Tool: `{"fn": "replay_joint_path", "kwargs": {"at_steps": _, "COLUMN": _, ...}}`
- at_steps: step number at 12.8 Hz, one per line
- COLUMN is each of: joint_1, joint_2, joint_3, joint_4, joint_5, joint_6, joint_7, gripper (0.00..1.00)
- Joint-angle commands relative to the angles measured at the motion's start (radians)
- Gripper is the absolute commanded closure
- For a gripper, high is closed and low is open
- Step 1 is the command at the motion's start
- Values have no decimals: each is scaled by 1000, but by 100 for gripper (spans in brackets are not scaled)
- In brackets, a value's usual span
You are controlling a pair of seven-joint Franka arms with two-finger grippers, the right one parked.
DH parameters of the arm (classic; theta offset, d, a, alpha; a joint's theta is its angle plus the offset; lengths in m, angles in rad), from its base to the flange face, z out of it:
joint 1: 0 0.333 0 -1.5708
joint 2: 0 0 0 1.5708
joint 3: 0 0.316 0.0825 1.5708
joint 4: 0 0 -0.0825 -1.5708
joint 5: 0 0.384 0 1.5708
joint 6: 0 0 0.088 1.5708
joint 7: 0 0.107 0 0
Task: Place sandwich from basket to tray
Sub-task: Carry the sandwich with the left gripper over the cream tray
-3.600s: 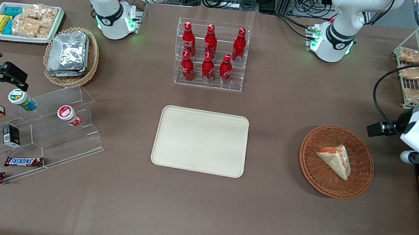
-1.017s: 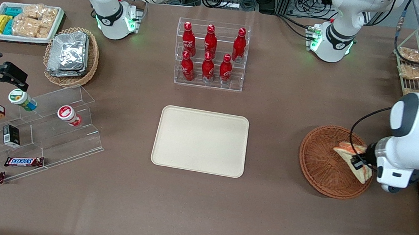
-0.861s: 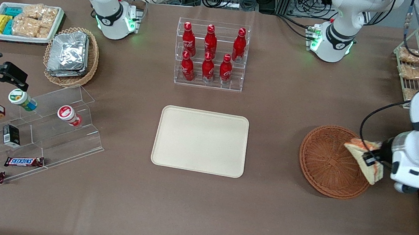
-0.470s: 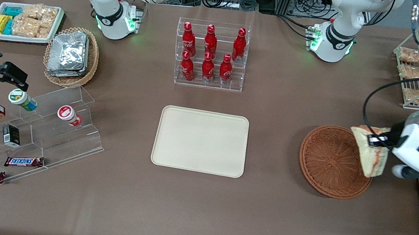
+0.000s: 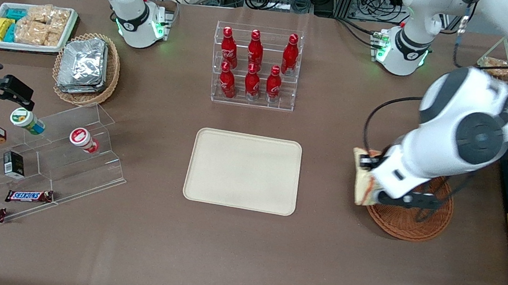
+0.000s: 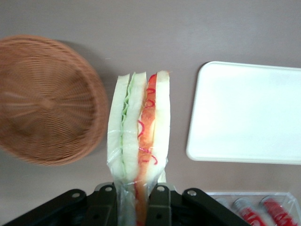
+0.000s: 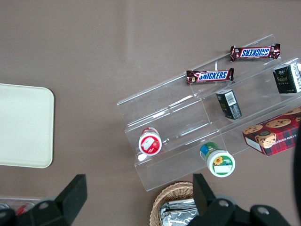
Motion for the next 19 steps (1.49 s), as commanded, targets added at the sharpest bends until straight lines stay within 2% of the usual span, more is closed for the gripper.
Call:
{"fn": "replay_joint_path", "kwargs": {"at_steps": 1, "joint_1": -83, "joint_2": 114, "joint_3": -3, "joint_4": 25, "joint_5": 34, "joint_6": 92, "joint_7": -100, "gripper": 100}}
{"fn": "replay_joint_path", "kwargs": {"at_steps": 5, "joint_1": -179, "joint_2": 228, "joint_3": 0, "joint_4": 0, "joint_5": 53, "joint_6": 240, "joint_7": -114, "gripper": 100}}
{"fn": "replay_joint_path", "kwargs": {"at_steps": 9, "joint_1": -209, "joint_2": 279, "joint_3": 0, "joint_4": -86, "joint_5": 109, "joint_6": 368, "joint_7": -160, "gripper": 97}}
{"fn": "replay_joint_path", "kwargs": {"at_steps": 13, "joint_1": -228, "joint_2": 299, "joint_3": 1, "joint_4": -142, "joint_5": 117, "joint_6": 462, "joint_7": -160, "gripper": 91}}
{"fn": "replay_joint_path", "kwargs": {"at_steps": 14, "joint_1": -228, "joint_2": 305, "joint_3": 1, "joint_4": -142, "joint_5": 119, "joint_6": 468, "joint_7": -160, "gripper": 83}}
{"fn": "replay_joint_path", "kwargs": {"at_steps": 15, "joint_1": -229, "joint_2": 306, "joint_3": 1, "joint_4": -142, "joint_5": 119, "joint_6": 469, "joint_7": -160, "gripper": 70}}
{"fn": "replay_joint_path", "kwargs": {"at_steps": 16, "joint_1": -228, "joint_2": 305, "joint_3": 1, "joint_4": -142, "joint_5": 117, "joint_6": 469, "joint_7": -163, "gripper": 18}}
{"fn": "replay_joint_path", "kwargs": {"at_steps": 17, "joint_1": -228, "joint_2": 303, "joint_3": 1, "joint_4": -142, "joint_5": 119, "joint_6": 469, "joint_7": -177, "gripper": 0}}
{"fn": "replay_joint_path", "kwargs": {"at_steps": 19, "joint_1": -223, "joint_2": 294, "joint_3": 1, "joint_4": -140, "joint_5": 119, "joint_6": 466, "joint_7": -180, "gripper": 0}}
